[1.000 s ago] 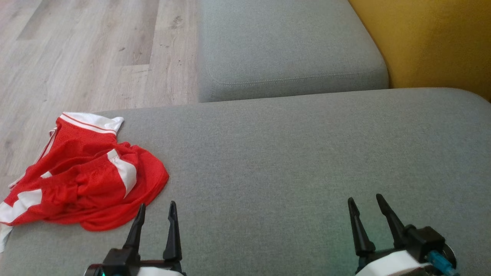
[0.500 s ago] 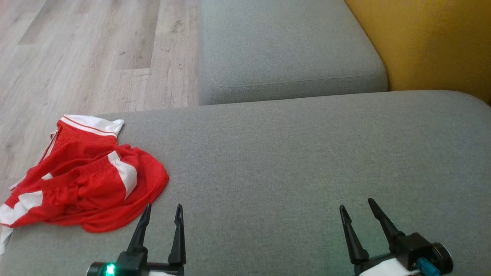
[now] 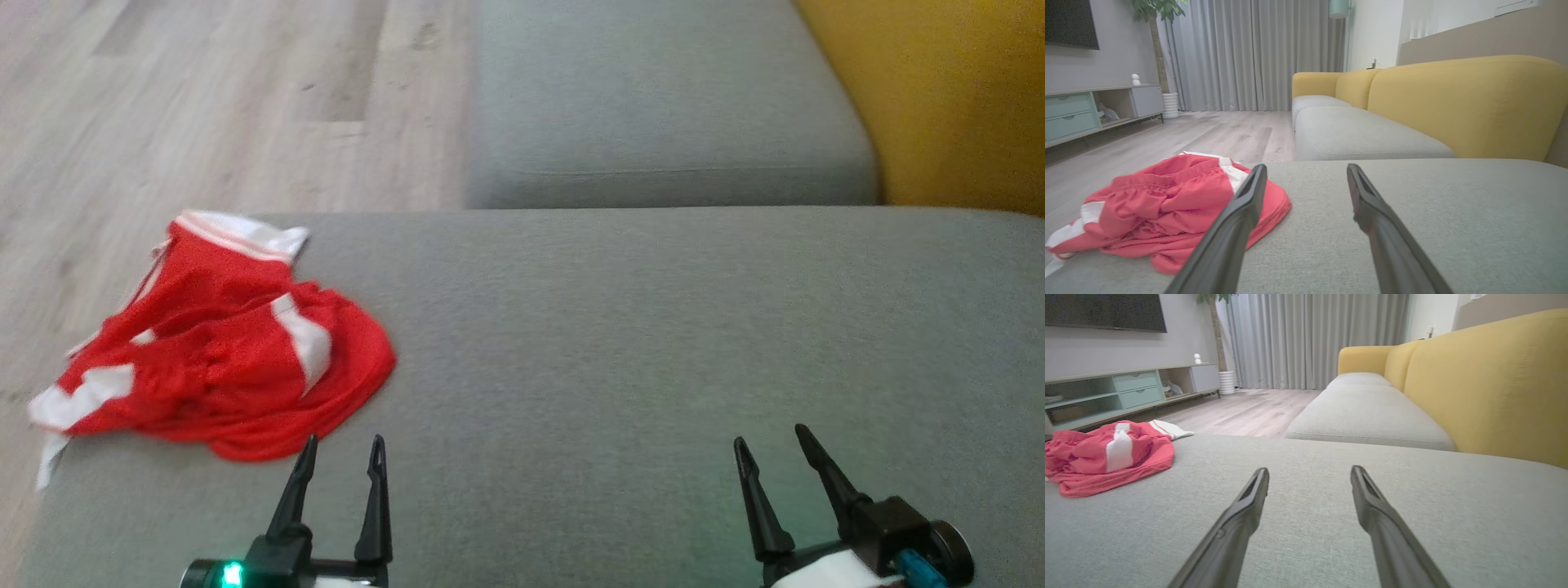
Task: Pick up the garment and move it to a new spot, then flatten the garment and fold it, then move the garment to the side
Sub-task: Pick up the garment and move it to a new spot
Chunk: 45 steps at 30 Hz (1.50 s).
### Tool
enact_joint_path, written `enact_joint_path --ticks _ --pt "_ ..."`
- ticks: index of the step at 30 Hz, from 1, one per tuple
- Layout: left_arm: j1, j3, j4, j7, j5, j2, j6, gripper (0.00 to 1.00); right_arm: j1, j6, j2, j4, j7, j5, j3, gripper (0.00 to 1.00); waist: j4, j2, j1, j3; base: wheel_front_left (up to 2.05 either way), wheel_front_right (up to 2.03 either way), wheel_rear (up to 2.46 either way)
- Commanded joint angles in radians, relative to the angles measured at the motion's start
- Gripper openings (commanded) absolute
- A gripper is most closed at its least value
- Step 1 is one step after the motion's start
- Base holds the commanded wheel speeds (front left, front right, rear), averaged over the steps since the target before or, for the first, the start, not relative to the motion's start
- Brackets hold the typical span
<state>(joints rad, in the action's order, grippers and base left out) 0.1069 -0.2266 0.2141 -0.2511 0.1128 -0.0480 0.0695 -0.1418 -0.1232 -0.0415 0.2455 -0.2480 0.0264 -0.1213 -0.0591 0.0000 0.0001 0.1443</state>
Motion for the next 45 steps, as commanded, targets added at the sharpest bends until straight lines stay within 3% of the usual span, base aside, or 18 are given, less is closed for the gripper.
enact_joint_path --ticks 1,12,20,26,34,40,45 --pt "-0.053 0.037 -0.030 -0.011 -0.014 -0.002 0.005 1.00 0.030 -0.008 -0.009 -0.029 -0.014 0.006 -0.024 1.00 -0.057 0.0000 -0.0001 -0.014 0.00 0.00 0.00" --pt "-0.058 0.103 -0.058 -0.011 -0.026 -0.002 0.021 1.00 0.059 -0.008 -0.009 -0.038 -0.014 0.014 -0.013 1.00 -0.314 0.0000 -0.0001 -0.080 0.00 0.00 0.00" --pt "-0.058 0.149 -0.090 -0.011 -0.037 -0.002 0.042 1.00 0.074 -0.008 -0.009 -0.041 -0.014 0.006 0.002 1.00 -0.419 0.0000 -0.0001 -0.125 0.00 0.00 0.00" --pt "-0.121 0.193 -0.124 -0.011 -0.055 -0.003 0.040 1.00 0.071 -0.008 -0.029 -0.052 -0.014 -0.022 0.016 1.00 -0.431 0.0000 -0.0001 -0.182 0.00 0.00 0.00" --pt "-0.403 0.197 -0.151 -0.011 -0.092 -0.016 -0.002 1.00 0.133 -0.008 -0.176 -0.118 -0.014 -0.018 0.010 1.00 -0.398 0.0000 -0.0001 -0.389 0.00 0.00 0.00" --pt "-0.671 0.220 0.157 -0.011 -0.078 -0.024 -0.003 1.00 0.173 -0.008 -0.285 -0.158 -0.014 -0.001 0.015 1.00 -0.340 0.0000 -0.0001 -0.522 0.00 0.00 0.00" --pt "-0.862 0.263 0.485 0.026 -0.012 -0.031 -0.015 1.00 0.198 -0.008 -0.320 -0.180 -0.014 0.009 0.007 1.00 -0.283 0.0000 -0.0001 -0.576 0.00 0.00 0.00"
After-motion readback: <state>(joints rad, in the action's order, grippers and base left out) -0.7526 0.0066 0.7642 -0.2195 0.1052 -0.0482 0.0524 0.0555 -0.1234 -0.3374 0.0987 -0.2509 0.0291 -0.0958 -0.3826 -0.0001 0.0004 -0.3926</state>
